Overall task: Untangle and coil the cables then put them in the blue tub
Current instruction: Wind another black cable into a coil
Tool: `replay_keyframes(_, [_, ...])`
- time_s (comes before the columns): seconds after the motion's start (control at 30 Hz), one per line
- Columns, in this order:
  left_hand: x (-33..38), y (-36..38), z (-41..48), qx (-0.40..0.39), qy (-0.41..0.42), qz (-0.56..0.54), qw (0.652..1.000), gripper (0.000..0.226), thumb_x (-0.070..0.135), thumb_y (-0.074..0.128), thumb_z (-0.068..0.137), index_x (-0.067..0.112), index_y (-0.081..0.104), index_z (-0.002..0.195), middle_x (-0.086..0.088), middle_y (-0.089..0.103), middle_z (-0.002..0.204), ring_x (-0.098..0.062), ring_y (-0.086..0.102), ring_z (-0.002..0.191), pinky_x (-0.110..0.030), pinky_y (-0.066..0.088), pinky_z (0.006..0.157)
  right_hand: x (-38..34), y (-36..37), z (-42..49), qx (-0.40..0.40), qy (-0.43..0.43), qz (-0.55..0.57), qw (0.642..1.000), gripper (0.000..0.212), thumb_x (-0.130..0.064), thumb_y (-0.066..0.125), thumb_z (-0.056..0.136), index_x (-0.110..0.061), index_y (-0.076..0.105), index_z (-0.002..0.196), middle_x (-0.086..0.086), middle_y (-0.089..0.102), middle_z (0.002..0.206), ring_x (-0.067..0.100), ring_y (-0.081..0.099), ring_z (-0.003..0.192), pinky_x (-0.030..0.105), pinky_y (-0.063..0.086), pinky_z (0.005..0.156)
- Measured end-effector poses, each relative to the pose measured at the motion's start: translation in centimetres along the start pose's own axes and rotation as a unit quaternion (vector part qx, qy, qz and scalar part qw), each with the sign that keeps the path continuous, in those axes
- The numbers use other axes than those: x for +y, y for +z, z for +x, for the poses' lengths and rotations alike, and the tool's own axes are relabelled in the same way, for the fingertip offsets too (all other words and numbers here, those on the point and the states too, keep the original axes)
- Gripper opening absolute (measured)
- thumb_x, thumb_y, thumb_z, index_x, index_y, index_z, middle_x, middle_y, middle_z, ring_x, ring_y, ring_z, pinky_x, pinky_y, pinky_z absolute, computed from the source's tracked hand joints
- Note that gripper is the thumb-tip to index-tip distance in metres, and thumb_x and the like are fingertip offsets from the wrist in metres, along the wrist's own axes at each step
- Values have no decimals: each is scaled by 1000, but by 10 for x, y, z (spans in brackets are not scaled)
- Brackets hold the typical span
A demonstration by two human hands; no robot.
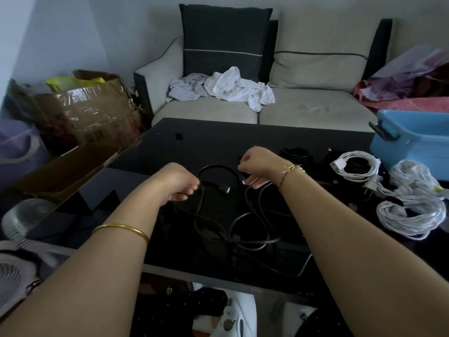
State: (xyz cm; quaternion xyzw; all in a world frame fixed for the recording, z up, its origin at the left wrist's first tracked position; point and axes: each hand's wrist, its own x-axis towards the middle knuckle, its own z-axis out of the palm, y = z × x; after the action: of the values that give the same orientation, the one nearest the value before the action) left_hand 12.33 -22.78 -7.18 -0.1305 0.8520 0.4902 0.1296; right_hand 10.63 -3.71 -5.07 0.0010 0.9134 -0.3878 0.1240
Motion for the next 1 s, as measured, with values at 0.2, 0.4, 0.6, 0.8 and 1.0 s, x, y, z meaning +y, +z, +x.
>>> replay_keyframes(0.2, [-21,3,6,88,17,277,957,55,25,64,90,12,42,139,-14,40,141,-35,38,129,-39,38,102,24,24,19,50,18,-93,994,29,-24,51,97,-4,48,76,16,60,82,33,62,81,34,47,61])
replay_keyframes(0.4, [-40,6,15,105,52,278,953,41,11,59,92,10,48,131,-13,48,132,-29,52,116,-35,45,94,37,39,31,87,9,-201,976,26,-20,56,92,-3,57,112,14,56,119,32,59,102,33,48,77])
replay_keyframes(0.6, [-36,12,13,99,58,292,949,22,12,57,92,7,53,113,-11,55,113,-26,55,102,-31,43,80,48,29,43,228,15,97,969,23,-2,52,85,-7,58,107,17,62,110,32,64,93,42,56,80])
replay_keyframes(0.8, [-24,15,18,146,-6,132,980,30,17,47,98,-6,57,114,-20,62,100,-21,58,55,-26,43,46,40,9,38,333,-6,342,879,26,7,43,92,-12,54,106,1,57,90,10,55,61,17,52,50])
replay_keyframes(1.0, [-1,3,17,261,22,-274,925,30,14,41,101,-1,48,126,-13,56,106,-14,50,52,-20,48,41,70,5,43,374,107,275,879,35,9,44,80,-1,58,110,16,60,109,34,65,90,47,57,78])
